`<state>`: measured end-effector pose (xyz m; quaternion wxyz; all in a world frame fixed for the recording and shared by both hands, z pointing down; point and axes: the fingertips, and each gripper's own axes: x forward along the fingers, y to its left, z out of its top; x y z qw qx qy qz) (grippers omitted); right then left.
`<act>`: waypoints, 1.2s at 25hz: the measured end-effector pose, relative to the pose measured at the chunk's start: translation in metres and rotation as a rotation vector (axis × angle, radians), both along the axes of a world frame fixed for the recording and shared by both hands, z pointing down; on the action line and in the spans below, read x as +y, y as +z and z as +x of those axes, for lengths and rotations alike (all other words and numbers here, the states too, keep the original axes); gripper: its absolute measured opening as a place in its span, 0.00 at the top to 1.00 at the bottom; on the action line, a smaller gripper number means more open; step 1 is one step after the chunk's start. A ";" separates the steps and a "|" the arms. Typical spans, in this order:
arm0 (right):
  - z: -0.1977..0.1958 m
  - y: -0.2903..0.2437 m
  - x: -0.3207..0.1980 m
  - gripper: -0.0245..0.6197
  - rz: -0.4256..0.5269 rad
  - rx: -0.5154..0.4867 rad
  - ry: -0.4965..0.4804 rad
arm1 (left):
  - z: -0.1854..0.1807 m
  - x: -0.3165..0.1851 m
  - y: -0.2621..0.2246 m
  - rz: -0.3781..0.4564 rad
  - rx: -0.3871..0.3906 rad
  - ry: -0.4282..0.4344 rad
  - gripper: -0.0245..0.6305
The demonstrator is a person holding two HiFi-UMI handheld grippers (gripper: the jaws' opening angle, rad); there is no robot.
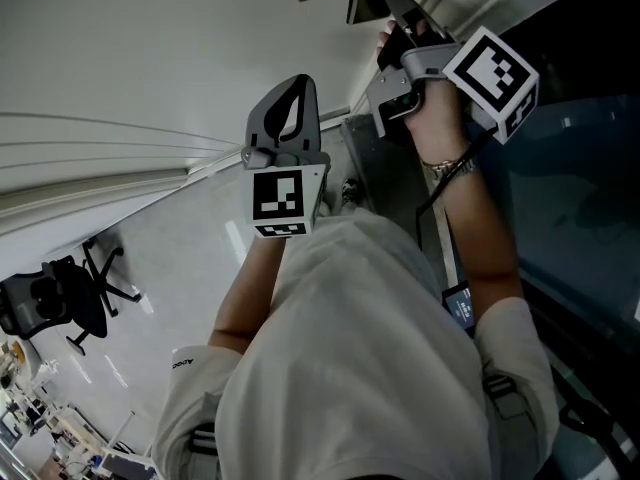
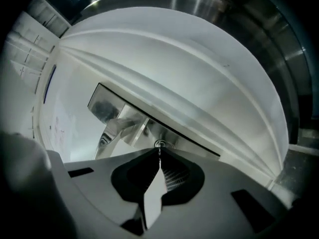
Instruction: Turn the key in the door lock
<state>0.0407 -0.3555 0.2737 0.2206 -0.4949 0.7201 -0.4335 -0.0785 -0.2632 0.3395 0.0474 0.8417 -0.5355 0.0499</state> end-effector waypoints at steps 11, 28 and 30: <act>-0.004 0.000 -0.002 0.84 0.104 0.298 -0.128 | 0.000 0.000 0.000 -0.002 0.000 0.014 0.95; -0.015 -0.004 0.016 0.74 0.524 1.792 -0.104 | 0.011 0.003 0.003 -0.005 0.001 0.046 0.95; -0.018 -0.001 0.015 0.74 0.546 1.894 -0.120 | 0.011 0.003 0.003 -0.006 0.000 0.046 0.95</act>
